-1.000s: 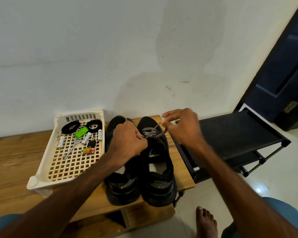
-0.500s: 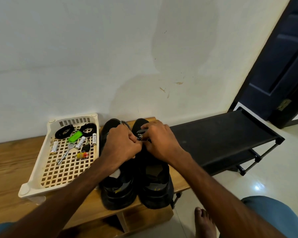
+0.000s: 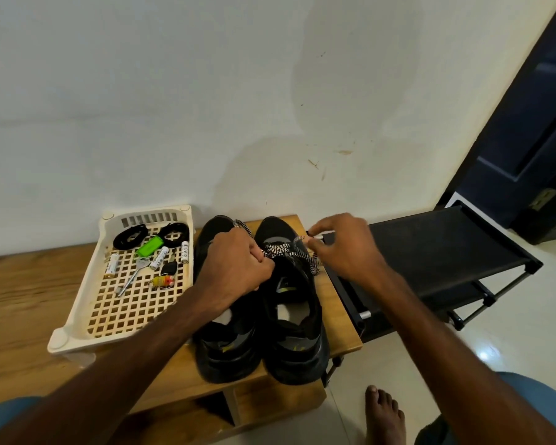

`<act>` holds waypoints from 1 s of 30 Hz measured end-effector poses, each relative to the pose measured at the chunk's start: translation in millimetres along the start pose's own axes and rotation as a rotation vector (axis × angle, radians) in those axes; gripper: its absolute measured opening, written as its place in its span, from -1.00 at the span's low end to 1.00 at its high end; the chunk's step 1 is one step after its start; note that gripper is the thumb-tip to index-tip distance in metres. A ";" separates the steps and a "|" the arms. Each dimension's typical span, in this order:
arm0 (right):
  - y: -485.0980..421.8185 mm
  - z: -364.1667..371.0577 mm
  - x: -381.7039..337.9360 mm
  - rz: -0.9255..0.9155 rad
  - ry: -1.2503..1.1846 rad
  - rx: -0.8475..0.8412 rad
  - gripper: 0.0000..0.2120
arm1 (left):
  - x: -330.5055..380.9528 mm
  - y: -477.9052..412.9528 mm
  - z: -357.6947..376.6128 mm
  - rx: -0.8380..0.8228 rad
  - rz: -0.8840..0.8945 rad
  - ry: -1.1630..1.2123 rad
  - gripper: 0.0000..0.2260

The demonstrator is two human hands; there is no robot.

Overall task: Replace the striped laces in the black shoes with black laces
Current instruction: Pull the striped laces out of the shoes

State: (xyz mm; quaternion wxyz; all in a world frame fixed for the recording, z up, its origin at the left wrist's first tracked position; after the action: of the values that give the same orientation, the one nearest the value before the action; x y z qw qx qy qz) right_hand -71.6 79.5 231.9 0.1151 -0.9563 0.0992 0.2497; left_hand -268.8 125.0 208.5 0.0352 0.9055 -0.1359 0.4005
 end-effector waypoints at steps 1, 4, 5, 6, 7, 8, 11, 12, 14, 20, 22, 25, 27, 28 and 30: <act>3.2 5.9 -8.8 -0.024 0.031 -0.018 -0.71 | 0.6 -0.1 0.6 0.004 0.005 0.001 -0.88; 10.2 13.2 -27.8 -0.119 0.092 -0.065 -0.55 | 3.3 -0.2 2.4 0.009 0.016 0.013 -0.88; 12.8 17.0 -30.0 -0.120 0.115 -0.116 -0.52 | 4.0 -0.6 2.7 0.008 0.018 0.016 -0.88; 15.5 21.7 -30.7 -0.108 0.156 -0.162 -0.52 | 4.7 -1.1 3.0 0.005 0.020 0.014 -0.88; 17.3 26.6 -29.9 -0.090 0.206 -0.192 -0.53 | 5.3 -1.4 3.2 0.002 0.022 0.012 -0.89; 17.6 30.6 -28.4 -0.065 0.241 -0.209 -0.57 | 5.6 -1.7 3.0 -0.003 0.020 0.010 -0.89; 11.5 33.4 -19.4 0.035 0.146 -0.184 -0.70 | 5.5 -2.4 0.8 -0.027 0.011 -0.009 -0.89; 8.7 32.4 -15.3 0.065 0.094 -0.169 -0.73 | 5.6 -2.3 -0.6 -0.036 0.007 -0.026 -0.89; 5.6 30.4 -5.8 0.126 -0.017 -0.157 -0.77 | 5.5 -3.1 -3.6 -0.063 -0.007 -0.065 -0.88; 5.5 29.0 14.0 0.287 -0.335 -0.238 -0.75 | 14.5 -9.0 -11.0 -0.093 -0.043 -0.280 -0.86; 5.9 29.9 15.2 0.296 -0.372 -0.258 -0.75 | 18.1 -10.2 -10.1 -0.104 -0.052 -0.325 -0.85; 6.3 30.7 15.4 0.284 -0.353 -0.249 -0.75 | 21.9 -8.5 -6.8 -0.076 -0.040 -0.365 -0.84; 6.3 30.3 13.8 0.248 -0.284 -0.216 -0.75 | 24.7 -5.5 -2.9 -0.006 0.037 -0.318 -0.80; 6.6 30.3 12.5 0.228 -0.246 -0.201 -0.75 | 27.3 -3.7 0.5 0.027 0.109 -0.316 -0.75; 7.4 30.5 9.4 0.198 -0.189 -0.179 -0.73 | 32.7 -1.6 11.1 0.047 0.238 -0.392 -0.72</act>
State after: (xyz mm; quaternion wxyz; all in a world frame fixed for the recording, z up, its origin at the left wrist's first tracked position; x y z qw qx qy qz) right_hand -79.2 79.4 200.1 0.0131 -0.9205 0.1590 0.3566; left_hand -239.4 117.5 225.0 -0.0606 0.9441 -0.2366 0.2213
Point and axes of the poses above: each hand's wrist, its own y-axis away from the middle knuckle, its own z-axis out of the palm, x = y × z, the point moved 4 cm from there along -y, towards the middle knuckle, and after that the axes turned 4 degrees about y, right-handed, at the moved point
